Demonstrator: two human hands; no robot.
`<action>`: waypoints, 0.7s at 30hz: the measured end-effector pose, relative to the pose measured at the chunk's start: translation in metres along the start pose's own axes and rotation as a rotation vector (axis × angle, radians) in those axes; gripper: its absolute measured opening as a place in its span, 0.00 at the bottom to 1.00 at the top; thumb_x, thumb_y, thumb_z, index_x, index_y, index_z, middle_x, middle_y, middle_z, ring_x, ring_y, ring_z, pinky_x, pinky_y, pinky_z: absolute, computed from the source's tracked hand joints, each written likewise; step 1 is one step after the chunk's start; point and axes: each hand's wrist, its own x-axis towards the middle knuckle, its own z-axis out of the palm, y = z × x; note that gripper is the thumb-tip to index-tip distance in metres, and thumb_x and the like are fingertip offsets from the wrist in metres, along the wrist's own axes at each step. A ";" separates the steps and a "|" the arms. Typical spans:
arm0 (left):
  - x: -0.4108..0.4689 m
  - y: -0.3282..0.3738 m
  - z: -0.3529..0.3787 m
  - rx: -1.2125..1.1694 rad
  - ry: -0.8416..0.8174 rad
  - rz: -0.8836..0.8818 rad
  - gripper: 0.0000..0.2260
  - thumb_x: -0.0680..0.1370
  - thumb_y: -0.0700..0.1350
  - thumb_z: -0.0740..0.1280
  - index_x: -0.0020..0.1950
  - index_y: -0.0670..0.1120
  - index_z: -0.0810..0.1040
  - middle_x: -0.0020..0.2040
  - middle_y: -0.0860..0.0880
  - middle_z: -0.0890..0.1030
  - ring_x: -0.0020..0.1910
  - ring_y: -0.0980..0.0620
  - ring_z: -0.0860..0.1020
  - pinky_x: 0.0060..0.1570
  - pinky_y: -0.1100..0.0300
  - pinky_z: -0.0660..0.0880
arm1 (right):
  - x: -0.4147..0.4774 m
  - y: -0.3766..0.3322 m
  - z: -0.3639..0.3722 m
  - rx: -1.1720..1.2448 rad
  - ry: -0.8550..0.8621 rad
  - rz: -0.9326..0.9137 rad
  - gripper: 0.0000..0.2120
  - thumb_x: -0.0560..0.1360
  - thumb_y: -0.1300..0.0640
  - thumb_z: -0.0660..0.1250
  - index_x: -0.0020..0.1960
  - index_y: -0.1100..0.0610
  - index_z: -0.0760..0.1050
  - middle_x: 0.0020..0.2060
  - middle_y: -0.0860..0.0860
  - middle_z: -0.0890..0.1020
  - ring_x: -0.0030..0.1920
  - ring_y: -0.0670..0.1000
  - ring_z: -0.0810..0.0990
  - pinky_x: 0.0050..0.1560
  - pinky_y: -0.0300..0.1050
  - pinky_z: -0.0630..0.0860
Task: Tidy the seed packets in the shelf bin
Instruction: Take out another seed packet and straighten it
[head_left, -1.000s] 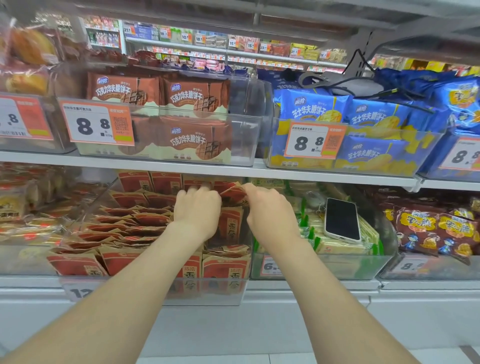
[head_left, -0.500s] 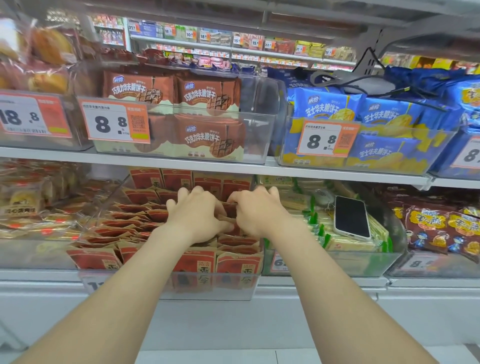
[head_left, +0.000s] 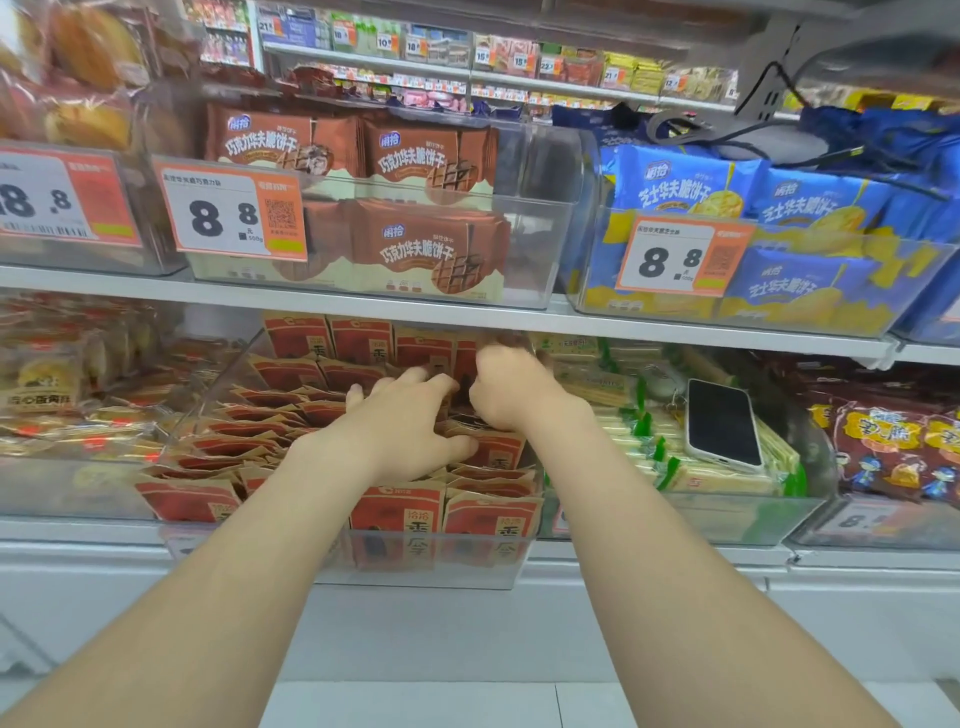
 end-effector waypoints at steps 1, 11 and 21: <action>0.000 -0.001 0.000 -0.010 0.001 0.006 0.37 0.80 0.66 0.68 0.85 0.55 0.61 0.85 0.48 0.61 0.81 0.37 0.64 0.80 0.29 0.55 | 0.005 0.000 0.003 -0.029 -0.016 -0.007 0.27 0.81 0.60 0.61 0.79 0.60 0.63 0.78 0.62 0.67 0.79 0.64 0.62 0.81 0.68 0.56; 0.000 -0.001 0.000 0.017 -0.009 0.009 0.37 0.82 0.63 0.67 0.87 0.53 0.57 0.87 0.47 0.57 0.84 0.38 0.60 0.81 0.33 0.57 | 0.017 -0.002 0.010 -0.161 0.218 0.007 0.24 0.78 0.62 0.70 0.74 0.54 0.72 0.70 0.57 0.78 0.70 0.62 0.76 0.78 0.59 0.65; -0.008 -0.001 -0.005 0.025 -0.002 -0.005 0.38 0.82 0.64 0.68 0.86 0.48 0.59 0.84 0.44 0.65 0.82 0.40 0.65 0.80 0.39 0.63 | 0.001 0.017 0.011 -0.261 0.251 -0.040 0.10 0.80 0.62 0.71 0.60 0.56 0.80 0.56 0.56 0.83 0.60 0.61 0.82 0.60 0.53 0.74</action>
